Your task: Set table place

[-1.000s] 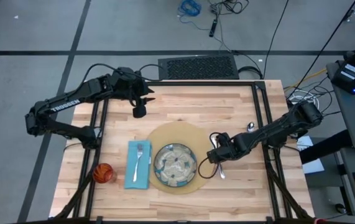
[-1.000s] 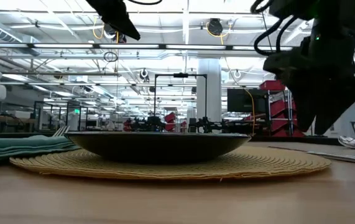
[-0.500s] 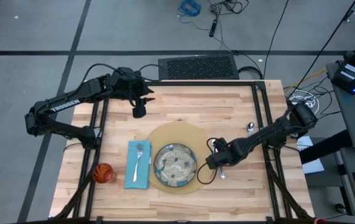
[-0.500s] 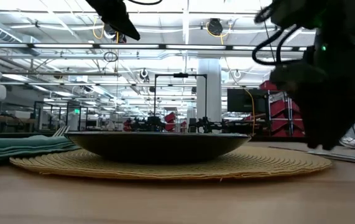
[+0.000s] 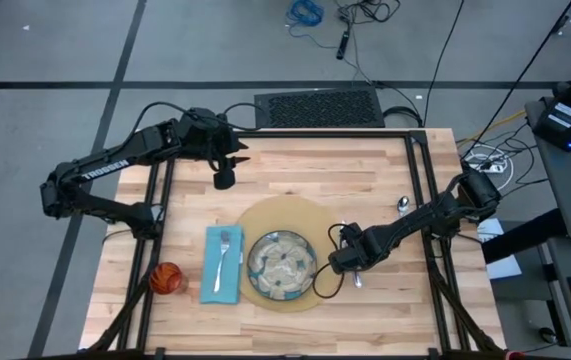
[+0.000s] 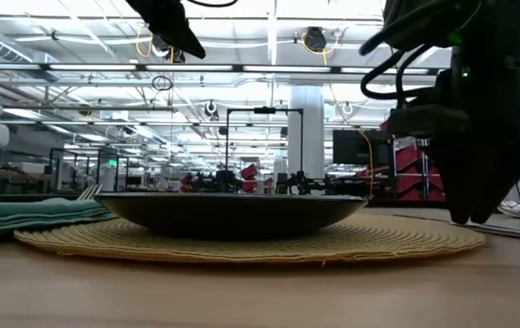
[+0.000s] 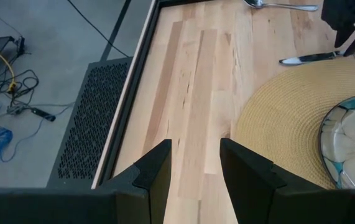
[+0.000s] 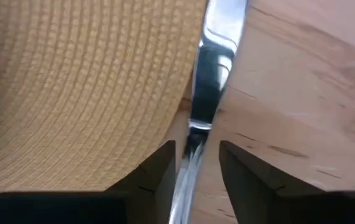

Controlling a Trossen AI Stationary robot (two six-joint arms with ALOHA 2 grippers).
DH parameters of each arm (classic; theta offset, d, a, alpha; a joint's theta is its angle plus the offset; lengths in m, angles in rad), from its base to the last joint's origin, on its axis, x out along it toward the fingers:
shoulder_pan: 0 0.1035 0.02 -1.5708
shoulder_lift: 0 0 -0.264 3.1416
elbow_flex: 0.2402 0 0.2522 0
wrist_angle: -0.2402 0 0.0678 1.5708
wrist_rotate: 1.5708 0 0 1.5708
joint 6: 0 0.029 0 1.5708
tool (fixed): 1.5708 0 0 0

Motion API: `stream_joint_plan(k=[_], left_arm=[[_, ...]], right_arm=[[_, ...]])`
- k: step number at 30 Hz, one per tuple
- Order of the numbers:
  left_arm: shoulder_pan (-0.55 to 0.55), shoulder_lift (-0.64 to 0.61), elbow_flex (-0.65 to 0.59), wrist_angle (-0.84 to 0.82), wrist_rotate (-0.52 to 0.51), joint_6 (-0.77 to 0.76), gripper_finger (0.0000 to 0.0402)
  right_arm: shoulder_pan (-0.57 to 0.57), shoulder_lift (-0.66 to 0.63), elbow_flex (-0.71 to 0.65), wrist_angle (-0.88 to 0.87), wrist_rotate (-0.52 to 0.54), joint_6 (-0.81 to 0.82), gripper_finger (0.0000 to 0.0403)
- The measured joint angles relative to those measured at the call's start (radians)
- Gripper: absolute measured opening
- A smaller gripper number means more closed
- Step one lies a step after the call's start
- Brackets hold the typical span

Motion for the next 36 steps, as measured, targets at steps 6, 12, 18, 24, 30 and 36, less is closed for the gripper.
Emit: stream_joint_plan(k=[6, 12, 18, 24, 30, 36], left_arm=[[0.0, 0.0, 0.0, -0.002, 0.0, 0.0, 0.0123], [0.0, 0.0, 0.0, -0.009, 0.0, 0.0, 0.0123], [0.0, 0.0, 0.0, -0.009, 0.0, 0.0, 0.0123], [-0.002, 0.0, 0.0, -0.029, 0.0, 0.0, 0.0123], [-0.013, 0.0, 0.0, -0.033, 0.0, 0.001, 0.0123], [-0.013, 0.0, 0.0, -0.034, 0.0, -0.001, 0.0123]], right_arm=[[0.0, 0.0, 0.0, -0.001, 0.004, 0.013, 0.0064], [0.0, -0.001, 0.0, 0.034, 0.005, 0.016, 0.0032], [0.0, 0.001, 0.001, 0.05, 0.006, 0.019, 0.0034], [0.0, 0.019, 0.005, 0.044, 0.005, 0.021, 0.0035], [-0.001, 0.021, 0.005, 0.015, -0.017, -0.056, 0.0036], [-0.004, 0.022, 0.004, -0.014, -0.03, -0.111, 0.0036]])
